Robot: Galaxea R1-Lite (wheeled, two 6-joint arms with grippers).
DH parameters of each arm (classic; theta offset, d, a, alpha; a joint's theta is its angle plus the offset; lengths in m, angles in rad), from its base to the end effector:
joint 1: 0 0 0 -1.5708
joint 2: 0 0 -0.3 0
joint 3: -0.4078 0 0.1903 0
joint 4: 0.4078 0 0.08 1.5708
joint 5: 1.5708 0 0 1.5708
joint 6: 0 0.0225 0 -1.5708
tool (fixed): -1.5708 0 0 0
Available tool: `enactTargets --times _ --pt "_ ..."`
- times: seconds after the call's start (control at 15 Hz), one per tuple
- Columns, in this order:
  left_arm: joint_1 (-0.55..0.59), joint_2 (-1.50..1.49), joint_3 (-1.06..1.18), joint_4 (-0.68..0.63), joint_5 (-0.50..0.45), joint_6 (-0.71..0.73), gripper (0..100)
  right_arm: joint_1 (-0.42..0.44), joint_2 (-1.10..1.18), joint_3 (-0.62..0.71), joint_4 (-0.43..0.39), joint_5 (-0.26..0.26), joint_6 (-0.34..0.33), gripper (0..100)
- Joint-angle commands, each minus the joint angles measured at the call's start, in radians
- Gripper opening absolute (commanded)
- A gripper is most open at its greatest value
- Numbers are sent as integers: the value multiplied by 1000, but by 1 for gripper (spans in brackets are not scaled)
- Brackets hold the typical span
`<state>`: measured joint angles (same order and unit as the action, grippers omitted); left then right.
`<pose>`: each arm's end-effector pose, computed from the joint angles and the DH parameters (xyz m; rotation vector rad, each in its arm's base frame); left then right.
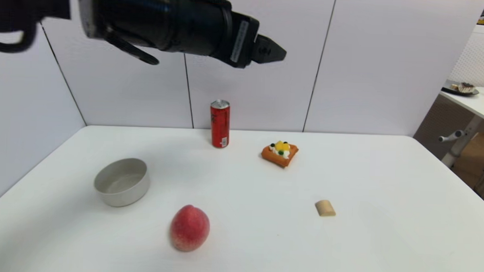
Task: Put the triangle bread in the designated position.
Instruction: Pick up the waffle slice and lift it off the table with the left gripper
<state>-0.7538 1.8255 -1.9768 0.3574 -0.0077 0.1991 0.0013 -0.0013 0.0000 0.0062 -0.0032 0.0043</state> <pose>0.2458 -0.2309 0.3703 0.2657 0.1206 -0.7768 -0.0229 -0.0001 0.0748 0.0043 0.0049 -0.0019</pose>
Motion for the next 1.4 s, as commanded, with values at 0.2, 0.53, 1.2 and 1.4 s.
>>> enactTargets --times 0.2,0.53,1.2,1.4 --pt "-19 250 0 -201 -28 -3 100 0 1 0 0 0 2 100" --pt "-18 405 0 -385 -43 -14 100 0 1 0 0 0 -1 100" --pt "14 560 0 -430 -124 -150 100 0 1 2 0 0 -1 100" --pt "44 587 0 -445 -120 -109 100 0 1 2 0 0 -1 100"
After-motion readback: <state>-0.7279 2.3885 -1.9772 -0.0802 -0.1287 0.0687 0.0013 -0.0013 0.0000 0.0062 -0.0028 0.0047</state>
